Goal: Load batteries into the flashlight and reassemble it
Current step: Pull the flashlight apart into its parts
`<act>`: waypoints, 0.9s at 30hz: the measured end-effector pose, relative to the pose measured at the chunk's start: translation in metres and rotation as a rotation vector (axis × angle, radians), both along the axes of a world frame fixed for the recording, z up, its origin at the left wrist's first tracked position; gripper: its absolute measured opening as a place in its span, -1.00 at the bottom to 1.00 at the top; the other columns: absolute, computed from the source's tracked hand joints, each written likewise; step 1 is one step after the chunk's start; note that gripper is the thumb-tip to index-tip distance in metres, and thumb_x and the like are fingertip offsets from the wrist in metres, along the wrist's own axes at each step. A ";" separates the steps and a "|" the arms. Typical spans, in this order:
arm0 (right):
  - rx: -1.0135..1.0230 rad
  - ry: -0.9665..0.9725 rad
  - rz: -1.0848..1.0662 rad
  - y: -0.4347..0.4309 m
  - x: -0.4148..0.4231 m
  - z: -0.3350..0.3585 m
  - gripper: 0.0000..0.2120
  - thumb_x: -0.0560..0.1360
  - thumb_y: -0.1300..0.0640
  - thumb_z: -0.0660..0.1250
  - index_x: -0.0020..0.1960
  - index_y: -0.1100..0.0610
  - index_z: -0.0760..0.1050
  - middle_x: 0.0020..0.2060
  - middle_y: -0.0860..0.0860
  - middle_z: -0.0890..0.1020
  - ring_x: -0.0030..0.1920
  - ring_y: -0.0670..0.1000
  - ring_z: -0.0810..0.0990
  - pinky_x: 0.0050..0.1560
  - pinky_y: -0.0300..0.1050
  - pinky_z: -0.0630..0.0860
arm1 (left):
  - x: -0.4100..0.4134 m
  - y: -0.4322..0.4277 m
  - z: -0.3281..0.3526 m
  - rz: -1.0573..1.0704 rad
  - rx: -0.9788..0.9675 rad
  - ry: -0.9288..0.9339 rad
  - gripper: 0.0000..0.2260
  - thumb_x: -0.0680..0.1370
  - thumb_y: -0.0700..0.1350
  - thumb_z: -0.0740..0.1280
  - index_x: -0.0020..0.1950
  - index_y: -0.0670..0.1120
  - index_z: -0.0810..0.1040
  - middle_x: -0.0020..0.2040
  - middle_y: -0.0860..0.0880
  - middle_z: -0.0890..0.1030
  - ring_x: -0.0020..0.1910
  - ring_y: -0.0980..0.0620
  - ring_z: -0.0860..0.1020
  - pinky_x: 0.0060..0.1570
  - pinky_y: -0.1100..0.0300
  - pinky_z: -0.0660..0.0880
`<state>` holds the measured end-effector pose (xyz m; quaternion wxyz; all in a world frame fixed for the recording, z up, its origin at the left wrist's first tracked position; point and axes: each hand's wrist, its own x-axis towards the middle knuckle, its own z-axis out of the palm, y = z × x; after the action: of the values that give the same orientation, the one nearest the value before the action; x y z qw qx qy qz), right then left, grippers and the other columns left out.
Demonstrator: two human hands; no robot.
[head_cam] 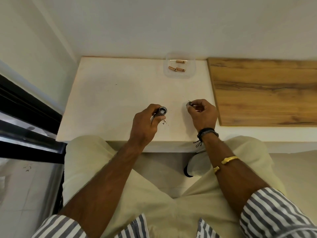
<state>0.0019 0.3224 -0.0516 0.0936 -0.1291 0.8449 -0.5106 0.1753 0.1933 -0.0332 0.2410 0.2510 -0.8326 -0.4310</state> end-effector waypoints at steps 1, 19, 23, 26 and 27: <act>0.025 0.024 0.006 -0.001 0.000 -0.002 -0.84 0.45 0.07 0.55 -0.02 0.10 0.68 -0.16 -0.07 0.72 -0.15 -0.09 0.70 -0.03 -0.09 0.69 | 0.002 0.000 0.000 0.003 -0.004 0.007 -0.82 0.57 -0.08 0.39 0.17 0.00 0.54 0.01 0.13 0.68 0.02 0.15 0.63 0.05 0.18 0.56; 0.185 0.149 -0.010 -0.006 -0.002 -0.001 -0.75 0.46 0.04 0.53 0.11 0.04 0.63 -0.01 -0.06 0.64 -0.26 -0.12 0.56 -0.11 -0.26 0.49 | 0.007 0.000 0.008 0.004 -0.020 0.022 -0.81 0.57 -0.09 0.39 0.17 0.00 0.54 0.02 0.15 0.67 0.02 0.18 0.60 0.07 0.22 0.54; 0.015 0.067 -0.013 -0.007 0.017 0.013 -0.81 0.48 0.06 0.50 0.07 0.05 0.64 -0.15 -0.06 0.65 -0.26 -0.15 0.58 -0.19 -0.26 0.54 | 0.007 0.002 0.011 -0.010 -0.112 -0.013 -0.79 0.58 -0.11 0.38 0.20 -0.08 0.52 0.06 0.03 0.63 0.02 0.05 0.54 0.02 0.18 0.50; -0.186 -0.258 0.175 -0.009 0.032 0.029 -0.89 0.52 0.18 0.46 0.04 0.11 0.68 -0.20 0.05 0.72 -0.26 -0.04 0.68 -0.27 -0.16 0.61 | 0.005 0.003 0.017 -0.051 -0.256 -0.107 -0.77 0.58 -0.11 0.37 0.21 -0.11 0.48 0.08 -0.04 0.56 0.03 0.00 0.45 -0.07 0.13 0.49; -0.248 -0.358 0.232 -0.009 0.037 0.034 -0.89 0.54 0.22 0.44 0.05 0.14 0.68 -0.16 0.09 0.73 -0.23 -0.01 0.69 -0.26 -0.15 0.63 | 0.004 0.002 0.019 -0.068 -0.314 -0.155 -0.76 0.57 -0.12 0.38 0.21 -0.10 0.48 0.10 -0.06 0.55 0.04 -0.01 0.44 -0.08 0.13 0.50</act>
<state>0.0390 0.3136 -0.0178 0.2830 -0.1432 0.7252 -0.6111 0.1789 0.1954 -0.0138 0.1978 0.2146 -0.9137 -0.2828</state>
